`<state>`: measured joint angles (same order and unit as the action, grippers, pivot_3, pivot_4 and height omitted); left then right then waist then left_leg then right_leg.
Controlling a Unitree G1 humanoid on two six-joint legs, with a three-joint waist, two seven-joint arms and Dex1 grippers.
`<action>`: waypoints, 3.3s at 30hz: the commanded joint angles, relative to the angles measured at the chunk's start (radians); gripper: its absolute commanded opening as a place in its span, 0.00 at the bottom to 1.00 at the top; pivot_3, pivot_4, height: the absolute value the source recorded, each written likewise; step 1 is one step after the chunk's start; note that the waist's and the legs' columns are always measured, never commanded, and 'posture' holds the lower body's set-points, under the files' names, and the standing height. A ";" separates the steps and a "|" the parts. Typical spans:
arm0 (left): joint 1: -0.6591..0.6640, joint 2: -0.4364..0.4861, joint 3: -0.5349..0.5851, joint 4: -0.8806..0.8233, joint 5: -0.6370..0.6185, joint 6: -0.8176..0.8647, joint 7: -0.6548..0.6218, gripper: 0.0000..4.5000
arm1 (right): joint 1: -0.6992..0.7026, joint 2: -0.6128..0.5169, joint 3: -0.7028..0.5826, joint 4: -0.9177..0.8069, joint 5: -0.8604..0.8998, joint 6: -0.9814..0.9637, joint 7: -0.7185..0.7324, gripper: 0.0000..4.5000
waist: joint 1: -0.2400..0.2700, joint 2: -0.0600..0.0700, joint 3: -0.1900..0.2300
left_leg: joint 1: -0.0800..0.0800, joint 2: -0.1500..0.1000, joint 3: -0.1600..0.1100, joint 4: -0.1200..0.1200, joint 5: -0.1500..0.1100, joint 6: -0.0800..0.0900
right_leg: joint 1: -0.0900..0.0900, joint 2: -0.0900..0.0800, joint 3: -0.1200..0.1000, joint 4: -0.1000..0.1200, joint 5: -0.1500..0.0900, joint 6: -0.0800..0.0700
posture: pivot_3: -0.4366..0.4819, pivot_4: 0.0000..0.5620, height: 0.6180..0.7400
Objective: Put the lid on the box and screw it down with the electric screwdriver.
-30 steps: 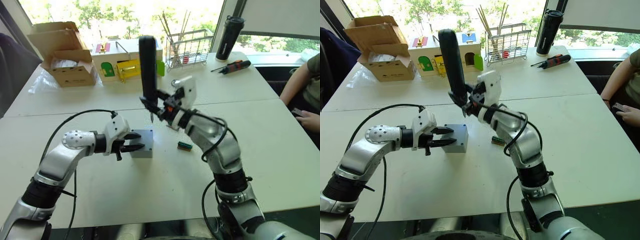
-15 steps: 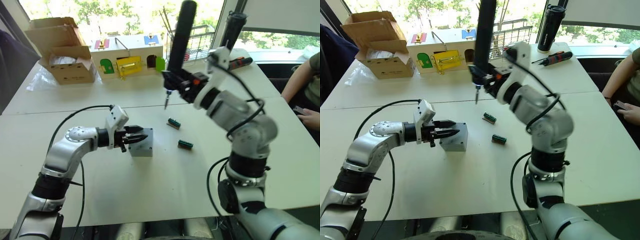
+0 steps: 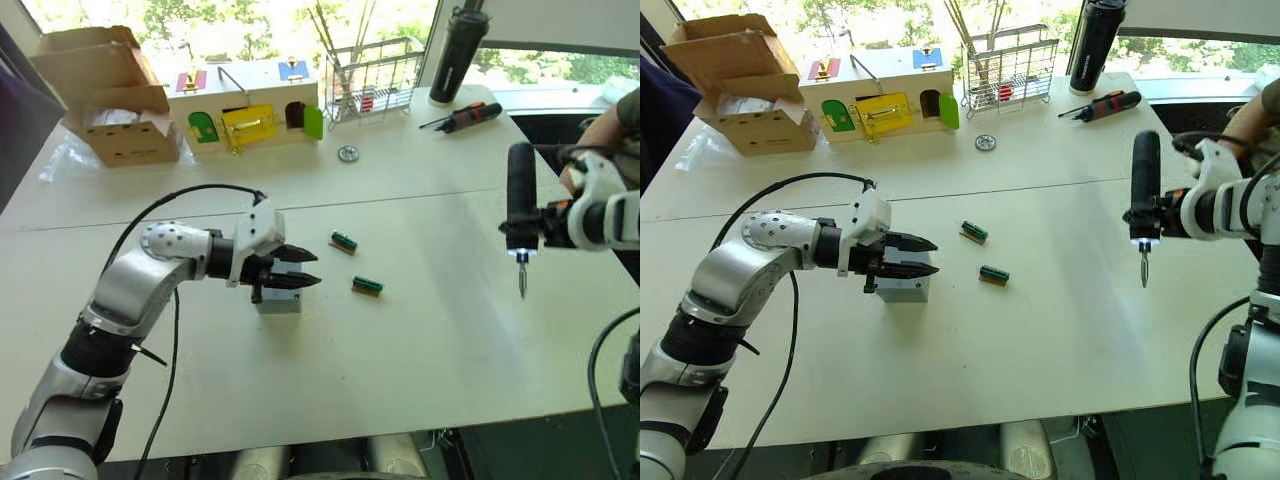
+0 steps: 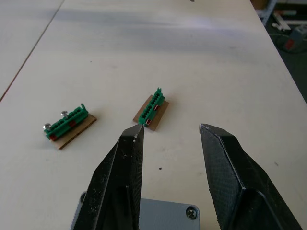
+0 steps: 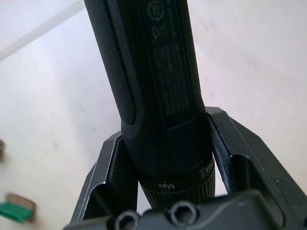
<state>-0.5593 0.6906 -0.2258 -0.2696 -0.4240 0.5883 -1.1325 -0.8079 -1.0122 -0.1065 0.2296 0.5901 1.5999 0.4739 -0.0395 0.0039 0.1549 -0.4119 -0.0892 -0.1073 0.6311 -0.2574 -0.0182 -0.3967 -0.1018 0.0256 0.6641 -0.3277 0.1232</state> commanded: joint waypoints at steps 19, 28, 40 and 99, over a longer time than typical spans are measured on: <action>0.071 0.033 -0.005 -0.107 0.066 -0.034 0.033 0.41 | -0.034 -0.047 0.354 0.210 -0.121 -0.169 0.364 0.51 | 0.012 -0.002 0.001 | 0.000 0.000 0.000 0.004 -0.001 0.001 | 0.002 0.001 -0.001 0.000 0.000 0.000 | 0.48 0.27 1.00; 0.071 0.036 -0.004 -0.094 0.073 -0.037 0.046 0.42 | -0.027 -0.058 0.399 0.205 -0.225 -0.276 0.414 0.99 | 0.032 -0.003 0.000 | 0.001 -0.002 -0.003 0.015 -0.003 0.004 | 0.009 0.001 -0.002 0.000 0.000 0.000 | 0.48 0.27 1.00; 0.038 0.037 -0.001 -0.034 0.091 -0.063 0.032 0.42 | -0.039 -0.058 0.358 0.152 -0.288 -0.364 0.427 0.99 | 0.028 -0.003 0.000 | 0.000 -0.003 -0.002 0.015 -0.004 0.005 | 0.007 0.000 -0.002 0.000 0.000 0.001 | 0.48 0.27 1.00; 0.108 0.051 0.055 0.276 0.319 -0.159 0.168 0.42 | 0.313 0.451 0.476 -0.734 -0.180 -0.635 0.325 0.99 | 0.022 -0.004 0.000 | -0.008 -0.003 -0.009 0.019 -0.002 0.002 | -0.001 0.001 -0.006 0.007 0.001 0.001 | 0.48 0.27 1.00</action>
<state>-0.4559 0.7124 -0.2102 0.0281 -0.1091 0.4438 -0.9538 -0.4805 -0.5485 0.4105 -0.4600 0.4065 0.9757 0.7931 -0.0178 -0.0001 0.1547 -0.4198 -0.0921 -0.1159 0.6498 -0.2598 -0.0159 -0.3975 -0.1013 0.0195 0.6708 -0.3272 0.1242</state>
